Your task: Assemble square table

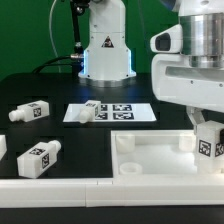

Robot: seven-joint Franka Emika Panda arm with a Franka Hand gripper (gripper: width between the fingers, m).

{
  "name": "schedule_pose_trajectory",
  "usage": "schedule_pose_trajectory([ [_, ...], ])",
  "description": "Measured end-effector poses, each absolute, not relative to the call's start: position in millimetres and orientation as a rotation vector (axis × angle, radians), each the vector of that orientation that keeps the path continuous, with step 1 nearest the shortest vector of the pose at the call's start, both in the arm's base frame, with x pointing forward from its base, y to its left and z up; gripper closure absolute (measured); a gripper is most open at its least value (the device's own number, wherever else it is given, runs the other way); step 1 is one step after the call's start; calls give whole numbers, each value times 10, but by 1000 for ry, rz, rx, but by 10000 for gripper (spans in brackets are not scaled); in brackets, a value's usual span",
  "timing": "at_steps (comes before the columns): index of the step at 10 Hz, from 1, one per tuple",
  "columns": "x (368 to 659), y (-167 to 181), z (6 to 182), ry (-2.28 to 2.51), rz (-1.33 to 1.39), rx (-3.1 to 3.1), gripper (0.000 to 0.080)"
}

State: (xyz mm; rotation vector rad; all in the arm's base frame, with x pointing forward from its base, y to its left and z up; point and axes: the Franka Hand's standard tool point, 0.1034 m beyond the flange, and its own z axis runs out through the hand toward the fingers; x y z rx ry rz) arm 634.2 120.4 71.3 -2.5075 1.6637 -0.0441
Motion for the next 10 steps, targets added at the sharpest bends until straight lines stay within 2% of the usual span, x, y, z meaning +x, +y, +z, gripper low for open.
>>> schedule_pose_trajectory([
  [2,6360,1182,710,1933,-28,-2224,510],
  [4,6353,1187,704,1889,-27,-2266,510],
  [5,6350,1185,698,1858,-32,-2295,423],
  [6,6343,1182,695,1636,-53,-2479,282],
  [7,6350,1202,702,1385,-61,-2658,192],
  [10,6367,1208,713,1049,-88,-2820,152],
])
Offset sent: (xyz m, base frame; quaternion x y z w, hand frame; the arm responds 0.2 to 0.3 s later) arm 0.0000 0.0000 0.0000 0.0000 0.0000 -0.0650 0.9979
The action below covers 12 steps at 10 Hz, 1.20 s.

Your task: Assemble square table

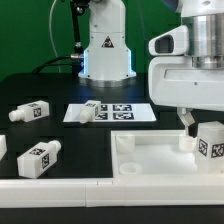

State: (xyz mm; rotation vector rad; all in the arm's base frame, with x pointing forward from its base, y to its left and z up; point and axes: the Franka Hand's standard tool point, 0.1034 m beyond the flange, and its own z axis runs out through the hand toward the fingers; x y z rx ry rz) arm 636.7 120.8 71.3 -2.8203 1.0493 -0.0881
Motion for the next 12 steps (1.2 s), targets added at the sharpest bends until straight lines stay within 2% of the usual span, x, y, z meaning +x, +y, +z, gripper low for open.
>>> schedule_pose_trajectory([
  [2,6368,1198,712,861,-102,-2890,151],
  [4,6377,1201,734,300,-148,-3044,151],
  [6,6376,1245,729,165,-169,-3066,151],
  [8,6388,1176,730,210,-171,-3070,412],
  [9,6381,1145,719,265,-165,-3068,511],
  [12,6384,1131,718,687,-153,-2990,511],
])
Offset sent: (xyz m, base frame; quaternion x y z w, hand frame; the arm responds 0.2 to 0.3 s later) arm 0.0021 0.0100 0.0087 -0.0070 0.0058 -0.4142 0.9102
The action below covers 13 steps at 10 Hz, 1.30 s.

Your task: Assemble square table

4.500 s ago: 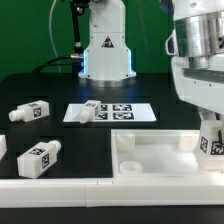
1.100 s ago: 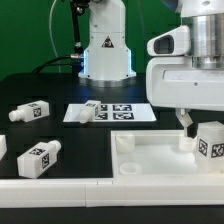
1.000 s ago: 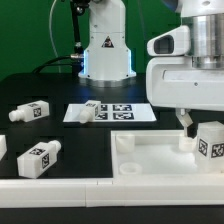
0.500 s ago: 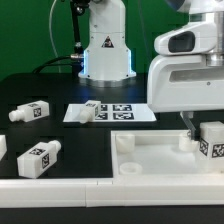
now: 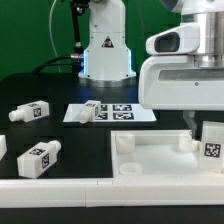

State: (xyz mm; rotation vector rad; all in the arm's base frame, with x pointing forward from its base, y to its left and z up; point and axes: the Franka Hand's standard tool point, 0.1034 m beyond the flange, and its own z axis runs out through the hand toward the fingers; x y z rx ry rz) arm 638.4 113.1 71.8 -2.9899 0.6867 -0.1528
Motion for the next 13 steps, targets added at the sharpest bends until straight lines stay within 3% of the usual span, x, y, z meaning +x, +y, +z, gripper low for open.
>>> schedule_pose_trajectory([
  [4,6372,1127,706,1537,-64,-2584,511],
  [9,6367,1154,707,1923,-13,-2293,511],
  [13,6393,1221,743,2502,85,-1619,511],
])
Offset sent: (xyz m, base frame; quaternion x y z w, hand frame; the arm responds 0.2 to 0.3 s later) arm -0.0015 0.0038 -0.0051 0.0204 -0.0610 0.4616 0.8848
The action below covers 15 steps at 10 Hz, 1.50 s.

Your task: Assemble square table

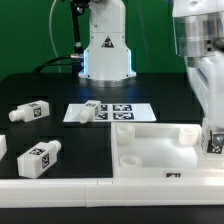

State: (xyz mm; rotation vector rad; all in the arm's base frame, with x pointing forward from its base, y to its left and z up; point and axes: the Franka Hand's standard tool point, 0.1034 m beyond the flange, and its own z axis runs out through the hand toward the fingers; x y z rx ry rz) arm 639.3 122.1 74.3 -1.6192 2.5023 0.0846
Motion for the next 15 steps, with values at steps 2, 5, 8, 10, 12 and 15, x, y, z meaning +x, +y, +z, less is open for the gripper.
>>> schedule_pose_trajectory([
  [2,6404,1232,746,2508,54,-1591,510],
  [5,6400,1249,737,2472,42,-1642,403],
  [8,6414,1239,812,2408,31,-1718,184],
  [10,6395,1155,1086,2275,41,-1879,156],
  [12,6424,1162,1099,2248,43,-1913,151],
  [15,6421,1161,1089,2247,43,-1917,150],
])
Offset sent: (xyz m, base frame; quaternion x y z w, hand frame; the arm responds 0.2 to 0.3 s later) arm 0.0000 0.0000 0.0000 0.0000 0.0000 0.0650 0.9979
